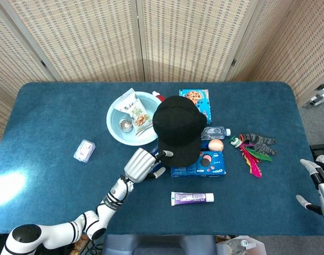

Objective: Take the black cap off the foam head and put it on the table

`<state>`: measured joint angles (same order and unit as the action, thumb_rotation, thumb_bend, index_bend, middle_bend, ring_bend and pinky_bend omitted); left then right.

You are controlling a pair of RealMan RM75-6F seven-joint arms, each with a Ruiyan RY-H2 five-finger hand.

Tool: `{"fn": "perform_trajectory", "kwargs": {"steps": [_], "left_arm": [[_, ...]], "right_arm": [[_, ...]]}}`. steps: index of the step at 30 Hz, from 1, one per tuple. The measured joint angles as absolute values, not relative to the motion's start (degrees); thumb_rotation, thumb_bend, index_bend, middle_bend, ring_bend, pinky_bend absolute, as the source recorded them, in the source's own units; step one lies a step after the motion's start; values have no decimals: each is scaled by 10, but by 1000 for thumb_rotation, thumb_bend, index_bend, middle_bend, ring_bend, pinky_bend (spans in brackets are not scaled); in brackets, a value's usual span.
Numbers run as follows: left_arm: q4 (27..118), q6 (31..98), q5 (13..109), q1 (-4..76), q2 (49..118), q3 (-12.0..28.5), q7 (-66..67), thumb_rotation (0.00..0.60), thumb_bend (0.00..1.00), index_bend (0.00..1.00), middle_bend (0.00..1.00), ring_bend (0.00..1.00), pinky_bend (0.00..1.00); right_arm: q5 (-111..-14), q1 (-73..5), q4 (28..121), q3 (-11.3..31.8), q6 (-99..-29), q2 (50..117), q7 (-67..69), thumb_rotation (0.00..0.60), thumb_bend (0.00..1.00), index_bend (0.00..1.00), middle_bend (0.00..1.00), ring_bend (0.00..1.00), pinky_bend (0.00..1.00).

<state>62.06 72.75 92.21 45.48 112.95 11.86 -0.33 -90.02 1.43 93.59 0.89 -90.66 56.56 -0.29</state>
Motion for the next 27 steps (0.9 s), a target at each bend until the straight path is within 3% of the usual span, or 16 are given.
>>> {"fn": "perform_trajectory", "kwargs": {"steps": [27], "left_arm": [[618, 726, 865, 468, 1174, 148, 5, 600, 278, 351, 977, 1000, 1000]], "right_arm": [[-899, 24, 940, 10, -915, 560, -6, 600, 104, 162, 219, 151, 218]]}}
